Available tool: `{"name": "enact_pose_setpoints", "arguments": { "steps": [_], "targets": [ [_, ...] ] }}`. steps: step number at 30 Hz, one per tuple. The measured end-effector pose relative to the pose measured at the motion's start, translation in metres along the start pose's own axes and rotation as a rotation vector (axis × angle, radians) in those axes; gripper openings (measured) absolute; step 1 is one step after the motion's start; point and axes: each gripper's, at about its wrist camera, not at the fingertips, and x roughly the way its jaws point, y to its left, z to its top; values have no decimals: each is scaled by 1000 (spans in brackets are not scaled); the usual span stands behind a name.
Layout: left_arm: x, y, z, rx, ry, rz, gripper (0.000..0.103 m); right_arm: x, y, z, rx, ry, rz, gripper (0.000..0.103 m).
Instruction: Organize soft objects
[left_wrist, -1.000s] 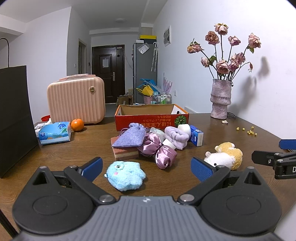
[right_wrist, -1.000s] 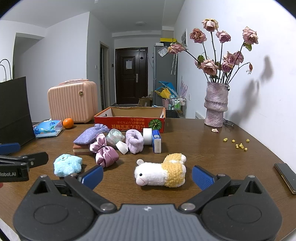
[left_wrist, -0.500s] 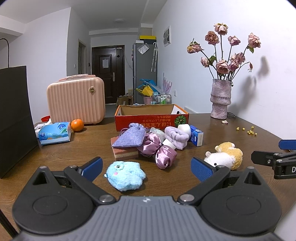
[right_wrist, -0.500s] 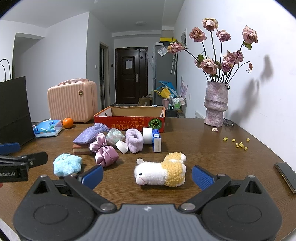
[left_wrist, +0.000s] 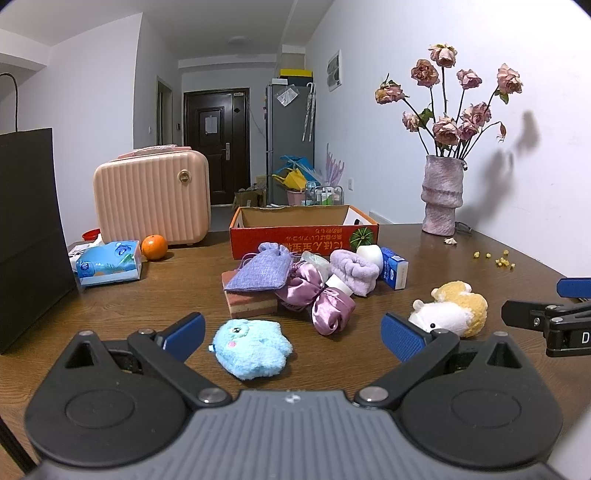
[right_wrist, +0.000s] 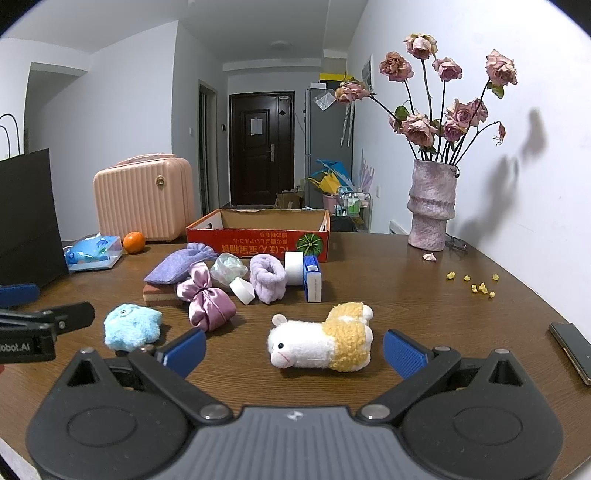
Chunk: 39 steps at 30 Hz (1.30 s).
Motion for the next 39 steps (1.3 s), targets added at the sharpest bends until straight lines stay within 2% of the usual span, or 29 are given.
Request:
{"name": "enact_pose_setpoints", "arguments": {
  "steps": [15,39],
  "targets": [
    [28,13,1,-14,26,32,103,38,-5,3,-8,43,-19,102],
    [79,20,3,-25,103,84,103,134,-31,14,0,150,-61,101]
  ]
}}
